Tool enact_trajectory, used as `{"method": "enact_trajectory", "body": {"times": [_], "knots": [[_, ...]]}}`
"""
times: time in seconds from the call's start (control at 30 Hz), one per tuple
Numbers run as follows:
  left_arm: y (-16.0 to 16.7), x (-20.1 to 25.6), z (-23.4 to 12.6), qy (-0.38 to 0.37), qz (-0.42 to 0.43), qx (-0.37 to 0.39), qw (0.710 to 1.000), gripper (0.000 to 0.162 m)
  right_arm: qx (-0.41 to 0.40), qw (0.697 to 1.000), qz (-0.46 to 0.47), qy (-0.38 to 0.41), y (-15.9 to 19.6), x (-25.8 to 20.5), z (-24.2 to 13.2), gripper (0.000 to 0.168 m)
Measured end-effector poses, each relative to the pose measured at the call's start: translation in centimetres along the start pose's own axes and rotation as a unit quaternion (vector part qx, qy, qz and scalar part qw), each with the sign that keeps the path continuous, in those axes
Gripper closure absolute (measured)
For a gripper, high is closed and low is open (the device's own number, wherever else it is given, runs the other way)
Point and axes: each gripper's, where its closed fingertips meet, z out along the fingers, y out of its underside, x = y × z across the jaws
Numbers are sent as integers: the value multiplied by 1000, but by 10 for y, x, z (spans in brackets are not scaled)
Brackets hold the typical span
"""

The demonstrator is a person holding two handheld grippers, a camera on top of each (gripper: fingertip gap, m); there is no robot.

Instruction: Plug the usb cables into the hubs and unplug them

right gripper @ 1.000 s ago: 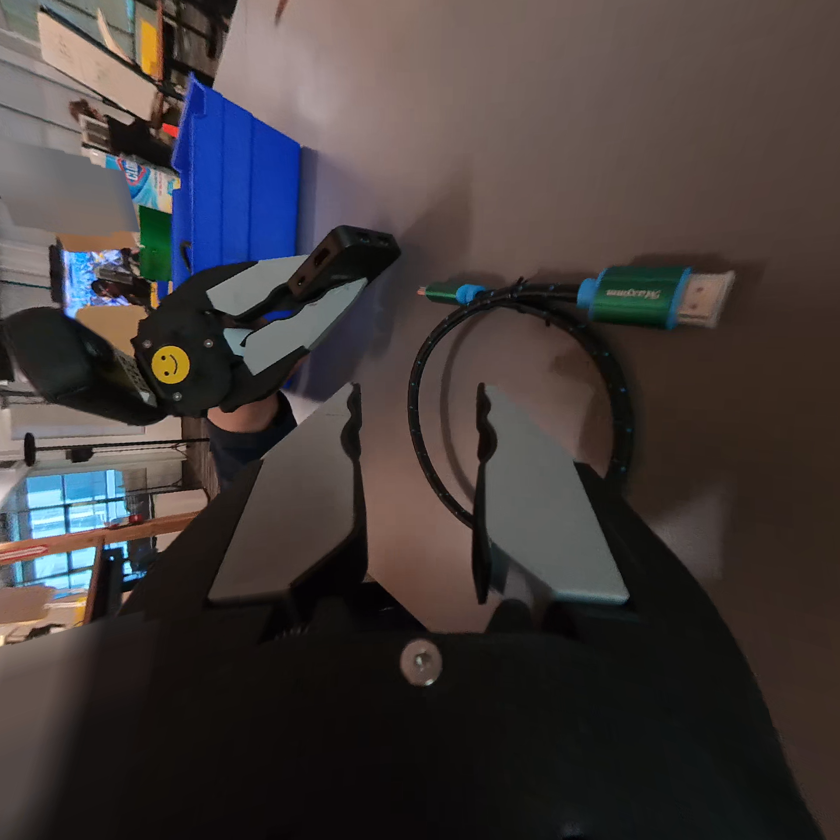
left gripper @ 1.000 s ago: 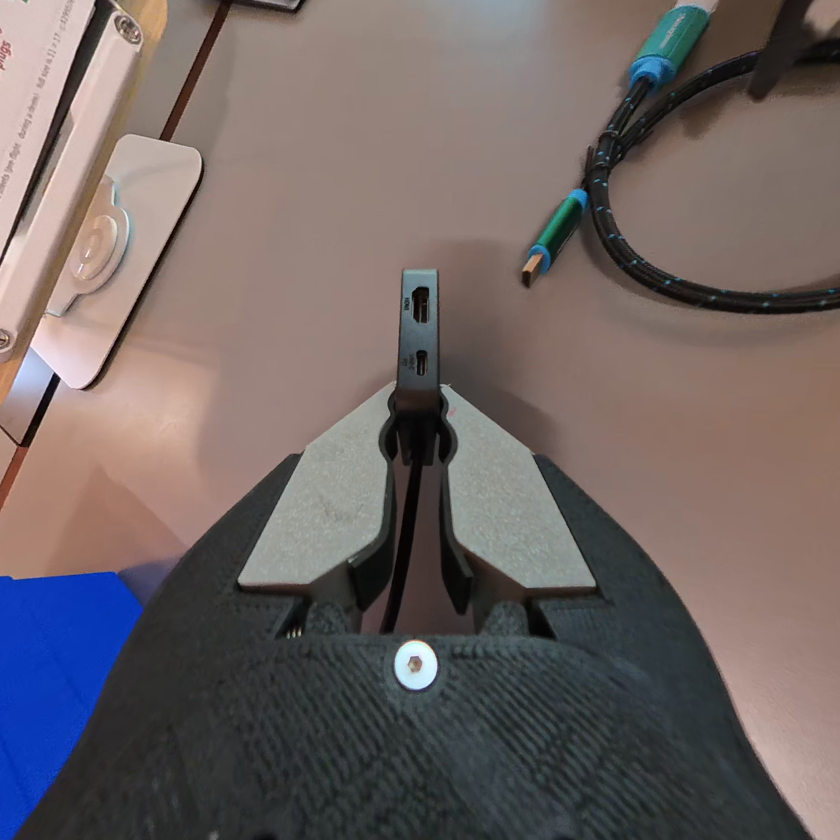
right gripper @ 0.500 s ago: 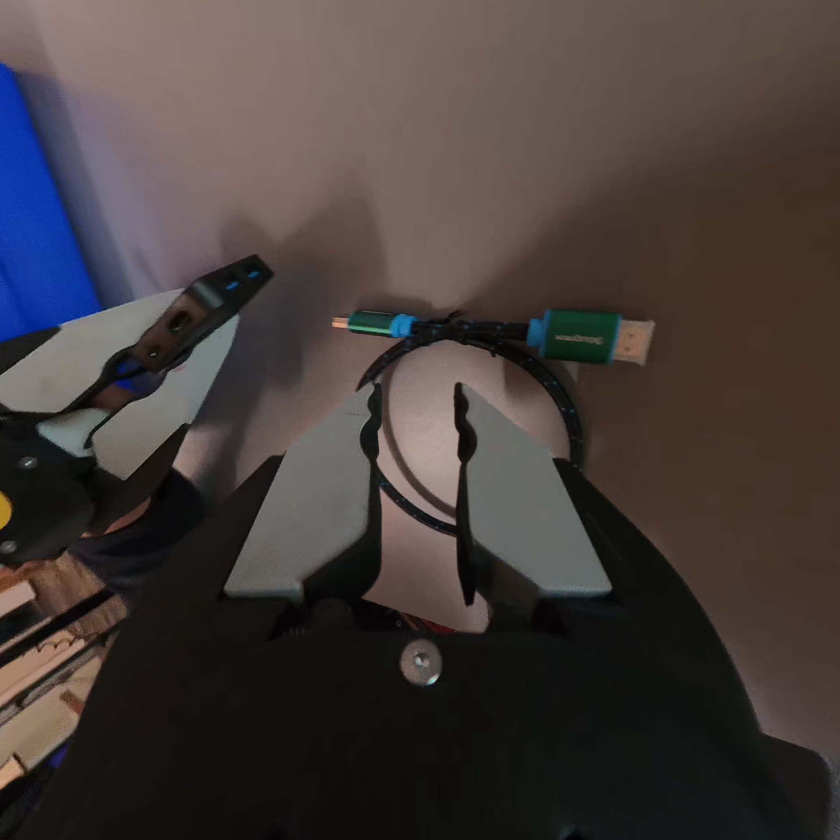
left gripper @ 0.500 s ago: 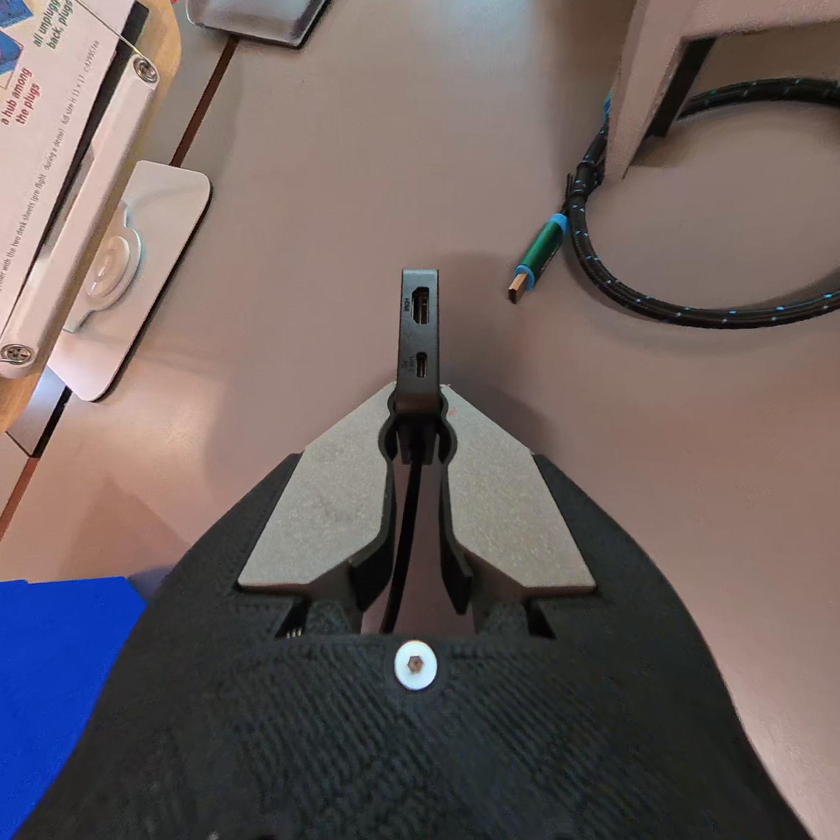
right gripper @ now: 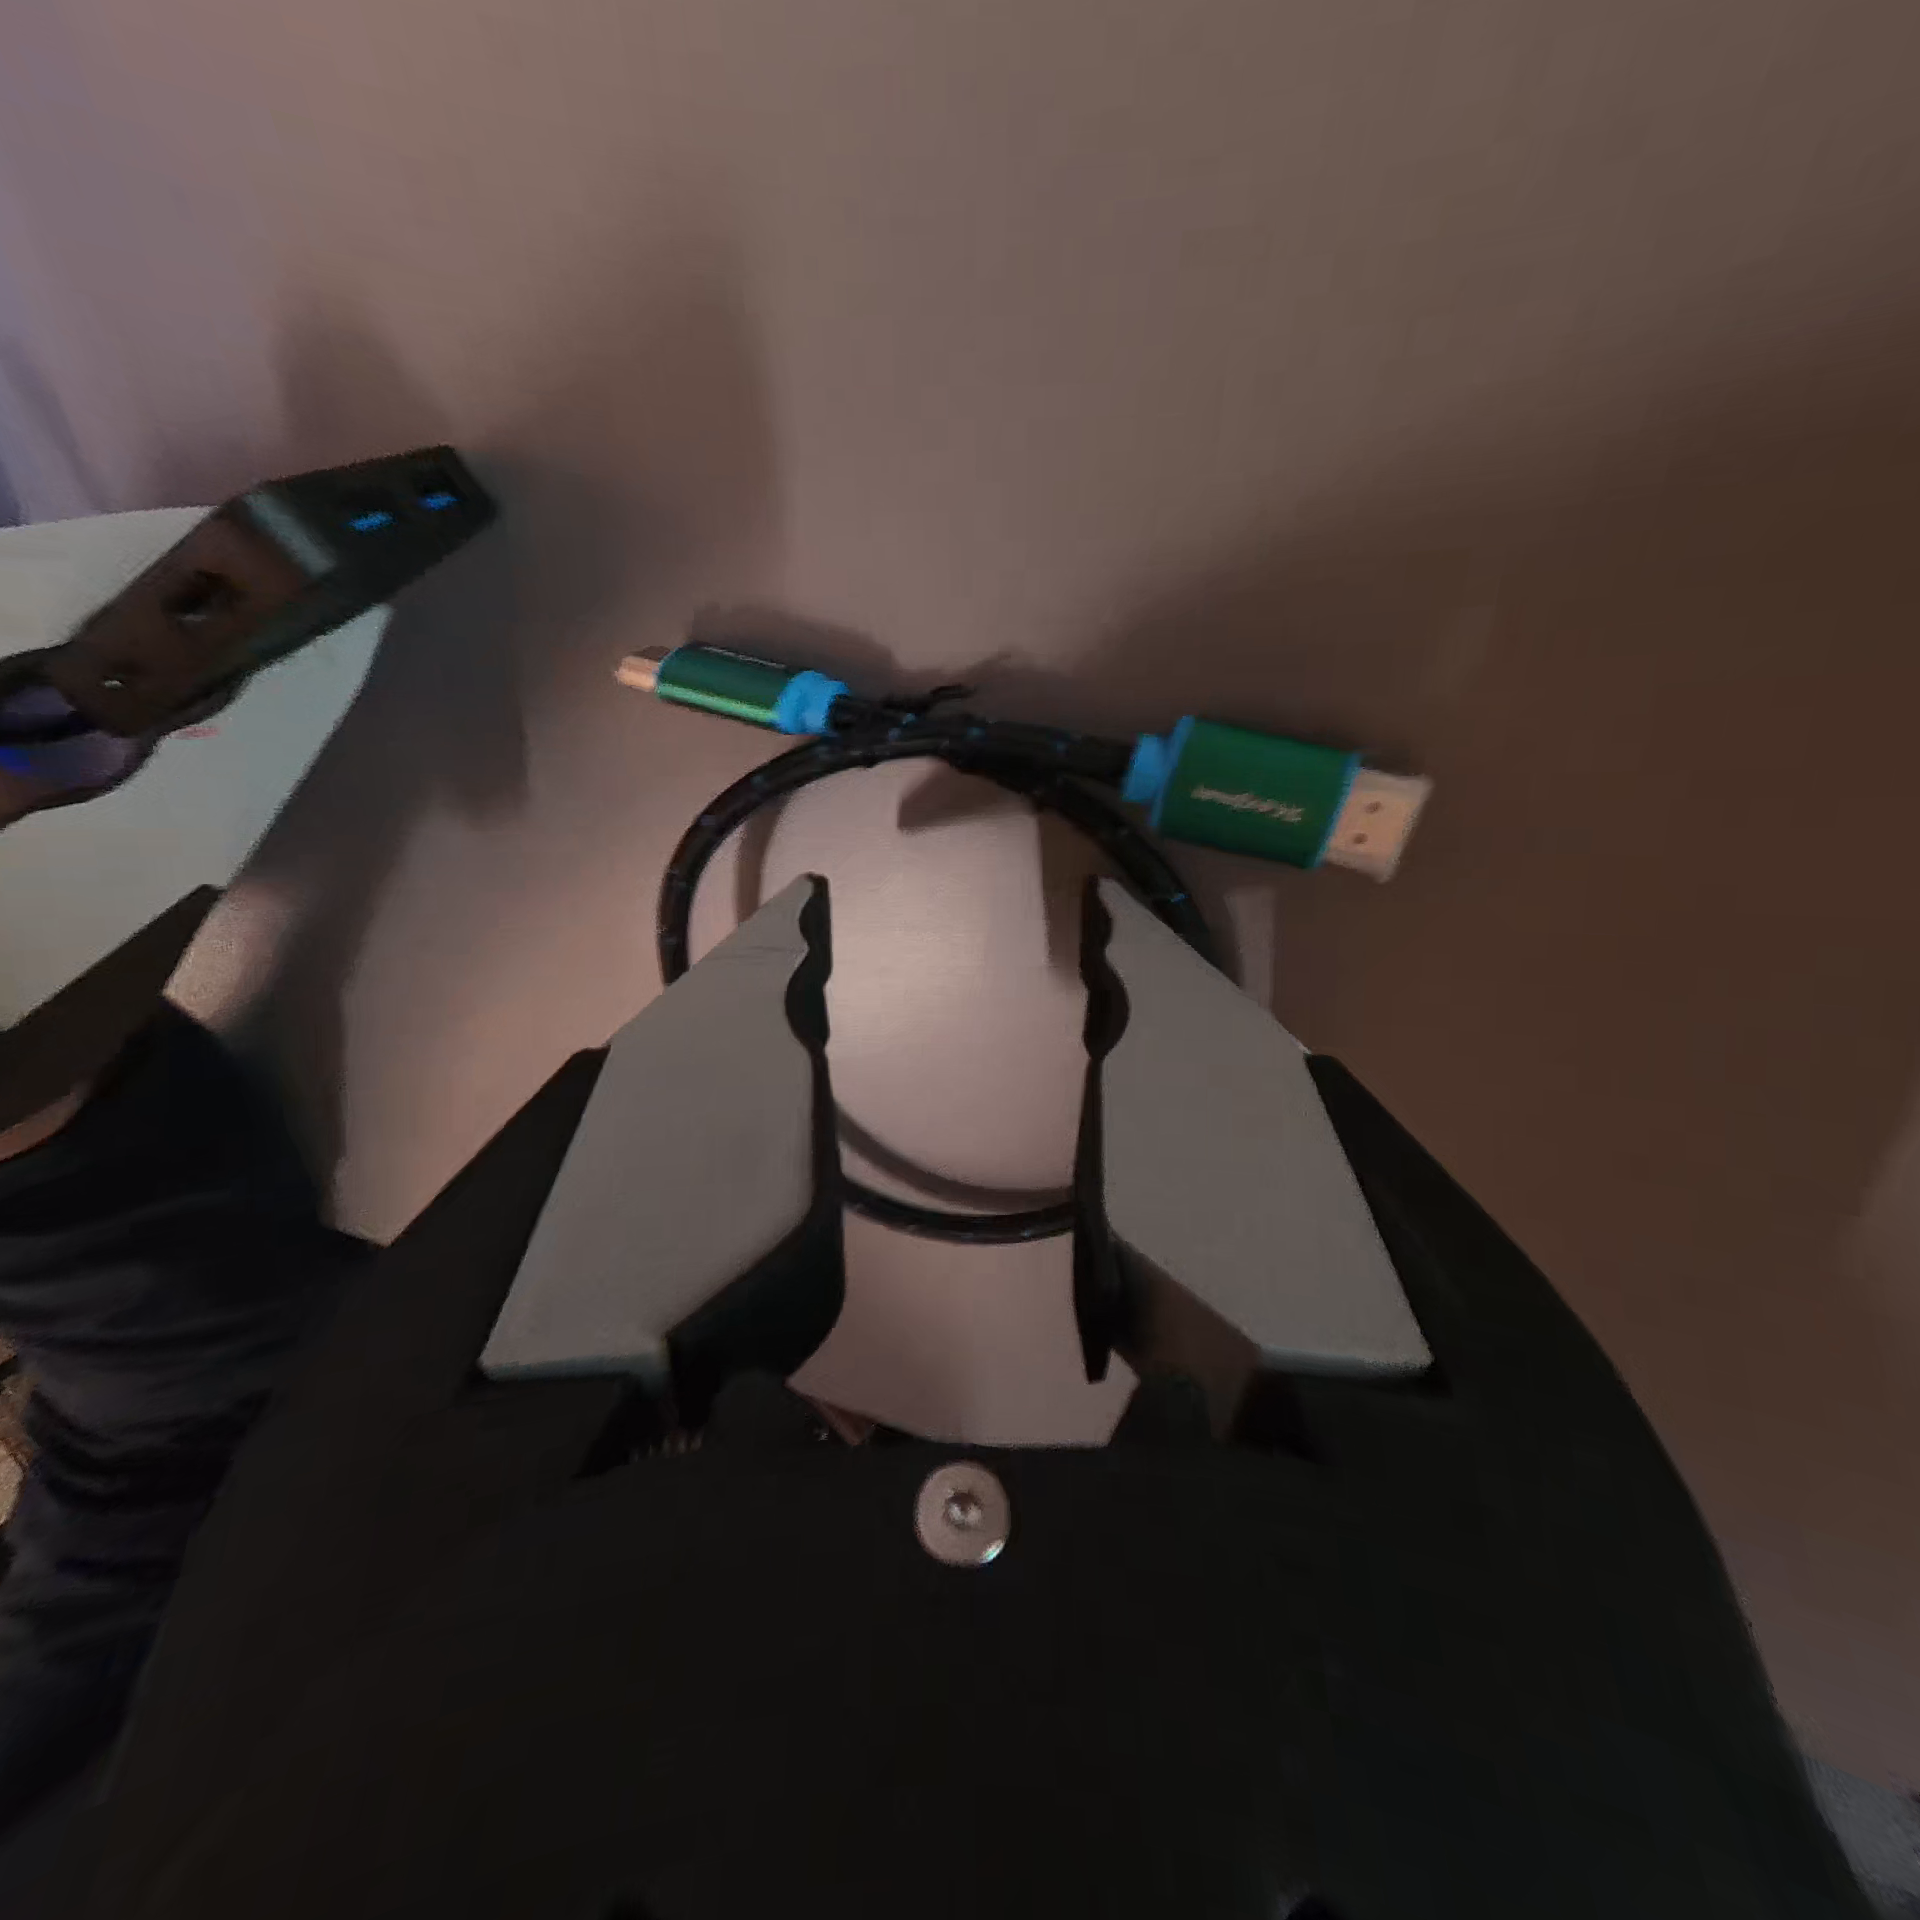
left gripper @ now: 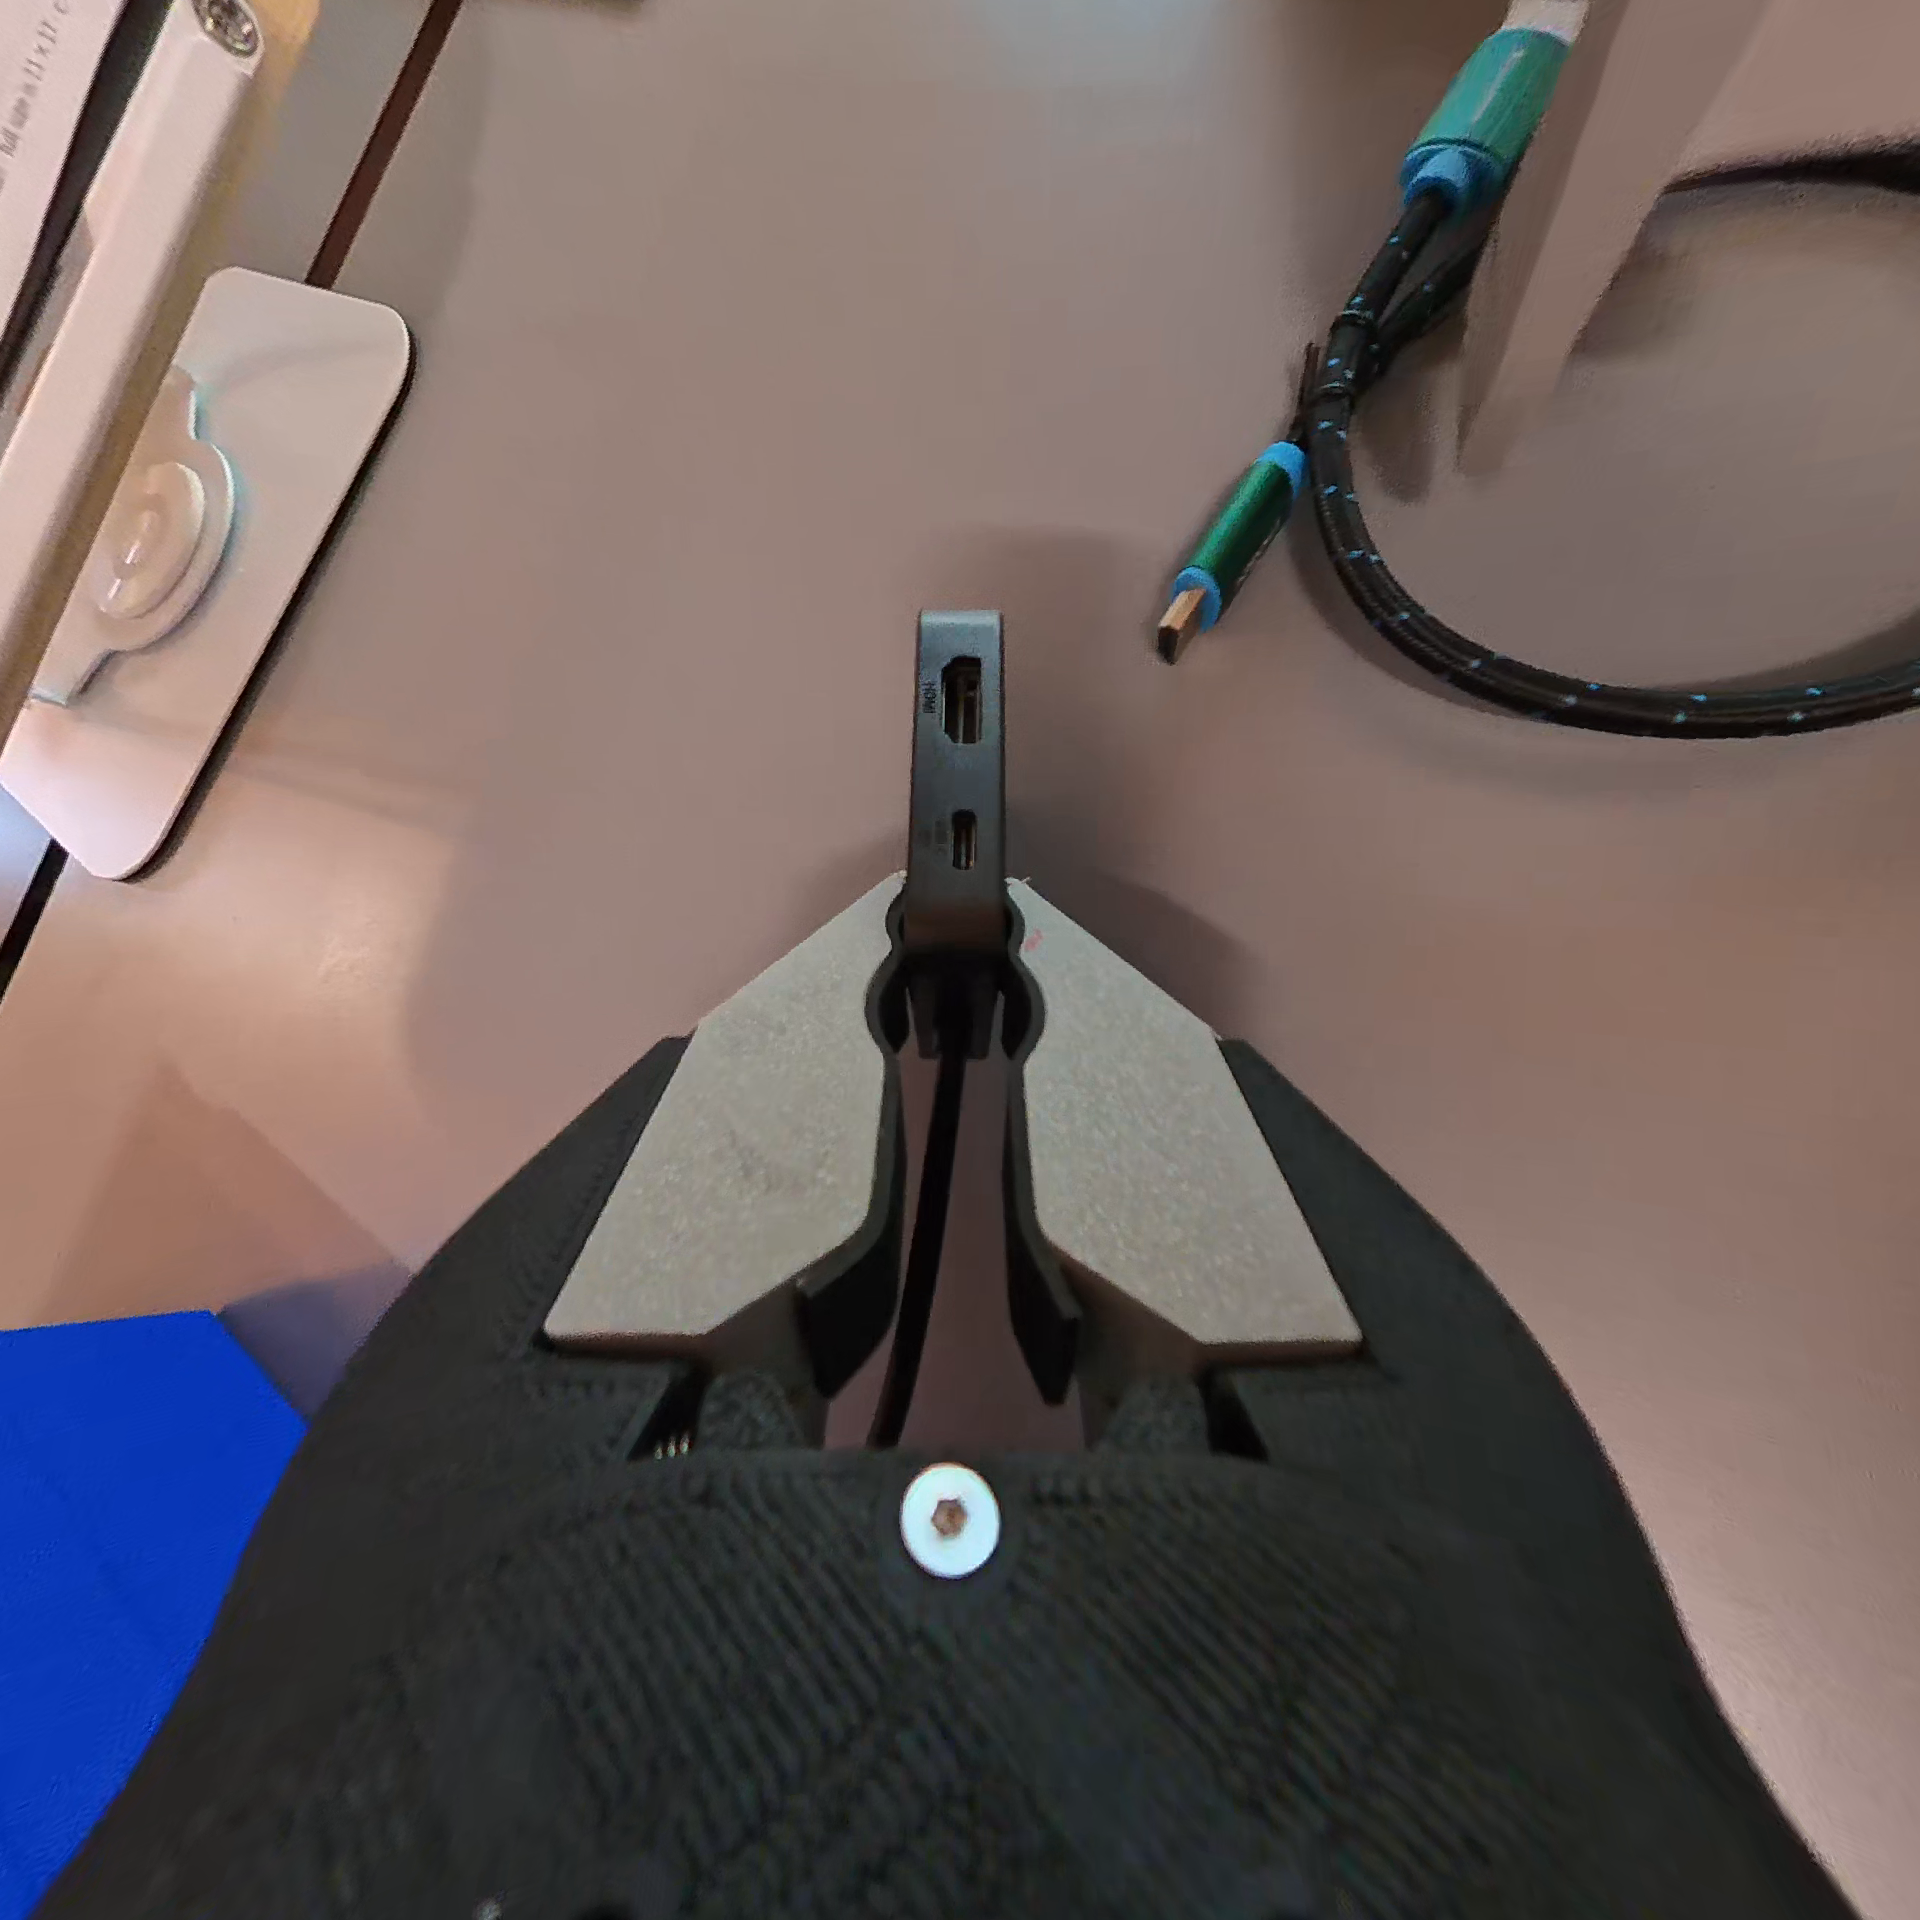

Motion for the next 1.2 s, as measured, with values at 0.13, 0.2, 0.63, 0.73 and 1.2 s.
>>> {"method": "enact_trajectory", "body": {"times": [0.13, 0.2, 0.63, 0.73, 1.2], "knots": [[3, -5, 0, -1, -13, -1, 1000, 151, 10, 1000, -21, 0, -24, 9, 1, 115], [3, -4, 0, 5, -17, 0, 1000, 151, 13, 998, -67, -8, -43, 4, 4, 109], [2, 8, -1, 19, 14, -5, 1000, 151, 25, 994, -101, -37, -86, -21, 16, 132], [6, -4, -2, -11, 14, -14, 1000, 151, 12, 994, -108, -11, -87, -23, 22, 126], [4, 8, 1, 25, -1, -3, 1000, 151, 225, 950, -135, -167, -98, -58, -10, 161]]}}
